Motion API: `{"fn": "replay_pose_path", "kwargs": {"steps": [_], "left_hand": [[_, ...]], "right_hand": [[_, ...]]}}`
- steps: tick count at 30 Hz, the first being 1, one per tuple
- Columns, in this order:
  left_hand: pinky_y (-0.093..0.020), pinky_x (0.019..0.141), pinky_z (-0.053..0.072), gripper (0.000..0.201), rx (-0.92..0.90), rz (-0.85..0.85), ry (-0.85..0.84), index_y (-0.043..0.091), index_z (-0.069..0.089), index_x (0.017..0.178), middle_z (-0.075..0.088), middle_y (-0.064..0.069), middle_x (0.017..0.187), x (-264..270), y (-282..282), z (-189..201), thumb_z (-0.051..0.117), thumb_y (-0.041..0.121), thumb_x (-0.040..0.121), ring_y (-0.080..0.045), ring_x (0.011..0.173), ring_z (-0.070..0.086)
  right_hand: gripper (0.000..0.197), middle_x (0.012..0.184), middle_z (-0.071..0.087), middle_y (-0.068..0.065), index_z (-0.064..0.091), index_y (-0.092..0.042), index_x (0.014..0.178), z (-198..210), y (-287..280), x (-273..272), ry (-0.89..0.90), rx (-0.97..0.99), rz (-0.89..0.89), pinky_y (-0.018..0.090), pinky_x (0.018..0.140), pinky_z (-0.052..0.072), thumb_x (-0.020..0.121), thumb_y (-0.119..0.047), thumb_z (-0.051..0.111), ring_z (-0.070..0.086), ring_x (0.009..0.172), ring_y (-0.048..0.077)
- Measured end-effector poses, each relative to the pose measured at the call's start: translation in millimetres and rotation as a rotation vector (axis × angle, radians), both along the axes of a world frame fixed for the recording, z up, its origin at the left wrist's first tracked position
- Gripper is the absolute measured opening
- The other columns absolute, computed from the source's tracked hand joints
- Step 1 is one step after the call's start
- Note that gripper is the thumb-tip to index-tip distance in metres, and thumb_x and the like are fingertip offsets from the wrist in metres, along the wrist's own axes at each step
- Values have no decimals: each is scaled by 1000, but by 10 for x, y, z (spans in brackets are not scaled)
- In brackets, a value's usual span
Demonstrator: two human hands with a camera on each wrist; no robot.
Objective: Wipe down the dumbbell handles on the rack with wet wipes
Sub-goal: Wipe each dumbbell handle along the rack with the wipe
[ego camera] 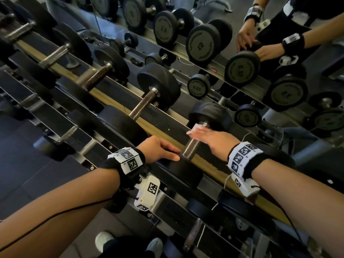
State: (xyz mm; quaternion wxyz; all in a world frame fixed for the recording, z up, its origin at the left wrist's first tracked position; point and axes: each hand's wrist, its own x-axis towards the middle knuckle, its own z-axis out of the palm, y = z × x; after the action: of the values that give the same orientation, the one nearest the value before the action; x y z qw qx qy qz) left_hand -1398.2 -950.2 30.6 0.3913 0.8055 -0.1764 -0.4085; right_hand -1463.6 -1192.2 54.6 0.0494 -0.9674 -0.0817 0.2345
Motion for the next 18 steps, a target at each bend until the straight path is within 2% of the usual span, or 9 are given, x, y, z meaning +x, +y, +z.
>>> {"fn": "replay_pose_path", "kwargs": {"steps": [2,4,6,7,8,10,12,15,18], "left_hand": [[-20,93,42,15,5,1,-8,46,76,84,71,30,86,-6,3,0,84,36,74,7,95,63],[-14,84,37,15,7,-2,-23,47,75,83,69,34,84,-18,1,2,83,37,75,13,89,61],[-10,77,33,16,4,-8,-35,49,74,80,67,37,82,-26,3,3,83,37,75,19,84,58],[-9,77,33,16,5,-10,-37,50,73,79,67,37,82,-30,5,2,83,38,75,18,85,59],[-10,78,35,16,6,-7,-36,51,73,78,68,36,82,-31,6,3,82,38,75,15,87,60],[-16,84,39,16,7,0,-24,51,74,79,69,33,83,-30,7,12,82,38,75,8,93,61],[-20,89,39,15,7,5,-8,49,74,79,70,30,84,-27,6,26,83,37,75,4,96,62],[-22,93,38,15,-17,14,18,45,75,82,72,25,90,-30,13,40,82,33,76,3,100,62],[-25,99,36,14,-20,23,20,44,75,84,72,21,98,-43,23,46,82,34,76,0,104,61]], "right_hand": [[90,162,13,-5,17,-38,152,-11,39,-2,-27,-26,-25,48,102,48,85,14,47,44,138,22],[83,158,9,-4,22,-34,148,-43,152,-89,-54,-18,40,48,89,55,84,13,49,62,114,27],[77,156,18,0,25,-31,148,-116,210,-203,-21,18,135,48,85,55,86,9,49,67,101,30],[72,155,29,3,27,-33,149,-134,214,-239,14,64,153,48,90,54,91,3,48,65,105,31],[63,148,42,6,32,-40,148,-118,199,-249,45,127,116,45,95,52,96,-7,45,63,110,30],[48,125,60,2,41,-64,132,-62,131,-196,49,267,-13,34,94,50,101,-26,39,63,105,20],[54,121,63,-3,47,-69,123,3,55,-111,-42,418,-166,29,94,48,103,-19,39,63,105,14],[64,149,48,6,51,-31,142,1,-8,-25,-291,386,-112,45,112,37,95,10,38,46,136,31],[63,163,22,2,37,-19,151,-44,20,-57,-123,210,-102,45,122,20,95,10,36,20,150,28]]}}
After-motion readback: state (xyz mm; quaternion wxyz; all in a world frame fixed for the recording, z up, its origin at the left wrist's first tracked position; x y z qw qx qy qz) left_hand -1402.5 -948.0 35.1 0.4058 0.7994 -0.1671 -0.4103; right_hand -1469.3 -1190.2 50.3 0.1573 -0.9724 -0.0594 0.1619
